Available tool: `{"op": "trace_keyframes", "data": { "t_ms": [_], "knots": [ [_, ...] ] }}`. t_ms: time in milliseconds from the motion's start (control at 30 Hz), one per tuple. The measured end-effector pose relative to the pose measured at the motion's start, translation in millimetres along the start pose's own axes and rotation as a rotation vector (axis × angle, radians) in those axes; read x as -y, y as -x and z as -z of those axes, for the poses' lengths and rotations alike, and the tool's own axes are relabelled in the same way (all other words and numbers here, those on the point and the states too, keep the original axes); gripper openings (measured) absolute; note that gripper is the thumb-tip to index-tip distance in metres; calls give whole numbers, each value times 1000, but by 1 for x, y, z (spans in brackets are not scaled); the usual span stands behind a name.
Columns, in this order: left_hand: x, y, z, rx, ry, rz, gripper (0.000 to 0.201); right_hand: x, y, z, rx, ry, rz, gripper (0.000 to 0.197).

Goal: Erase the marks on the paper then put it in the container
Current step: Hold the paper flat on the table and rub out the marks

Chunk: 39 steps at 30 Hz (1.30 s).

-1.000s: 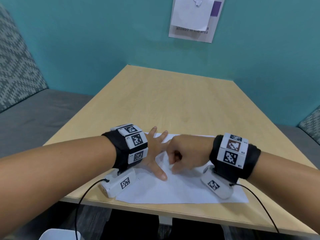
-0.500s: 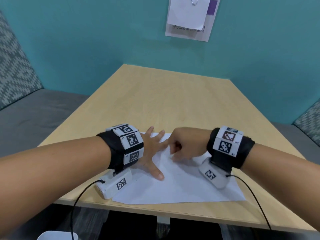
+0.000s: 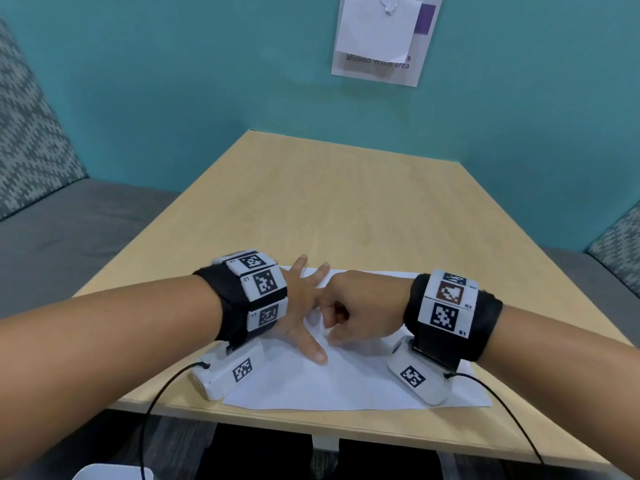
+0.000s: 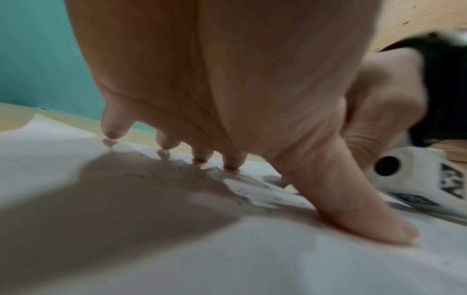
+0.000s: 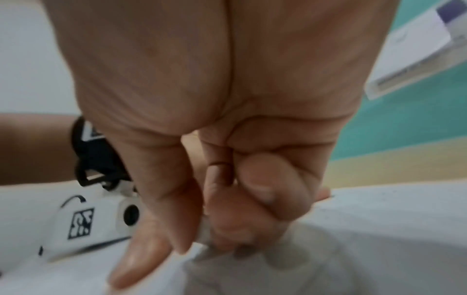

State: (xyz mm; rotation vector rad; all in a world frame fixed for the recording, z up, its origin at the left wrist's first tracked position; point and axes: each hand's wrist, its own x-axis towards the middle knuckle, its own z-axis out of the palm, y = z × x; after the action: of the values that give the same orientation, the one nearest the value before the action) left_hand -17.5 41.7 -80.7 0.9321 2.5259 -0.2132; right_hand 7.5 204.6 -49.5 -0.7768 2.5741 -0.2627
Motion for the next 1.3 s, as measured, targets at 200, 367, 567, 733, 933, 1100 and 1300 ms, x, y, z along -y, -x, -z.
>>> {"op": "trace_keyframes", "data": {
  "t_ms": [200,367,567,733,933,1100,1300],
  "knots": [
    [-2,-1,1,7,-35,8,117,-18,-3,16,-66,49,-104,11],
    [1,0,1,2,-40,7,120,-14,6,13,10,55,-65,15],
    [2,0,1,26,-52,35,126,-33,3,18,-54,53,-156,18],
    [-9,0,14,51,-137,13,121,-39,5,25,-17,-25,-184,13],
    [-16,-9,12,47,-52,-49,118,-32,11,17,-76,18,-148,12],
    [-18,-6,5,-12,32,-93,103,-10,21,-1,53,-8,2,12],
    [-22,-2,12,23,-4,-84,103,-17,16,7,5,22,-45,12]
  ]
}}
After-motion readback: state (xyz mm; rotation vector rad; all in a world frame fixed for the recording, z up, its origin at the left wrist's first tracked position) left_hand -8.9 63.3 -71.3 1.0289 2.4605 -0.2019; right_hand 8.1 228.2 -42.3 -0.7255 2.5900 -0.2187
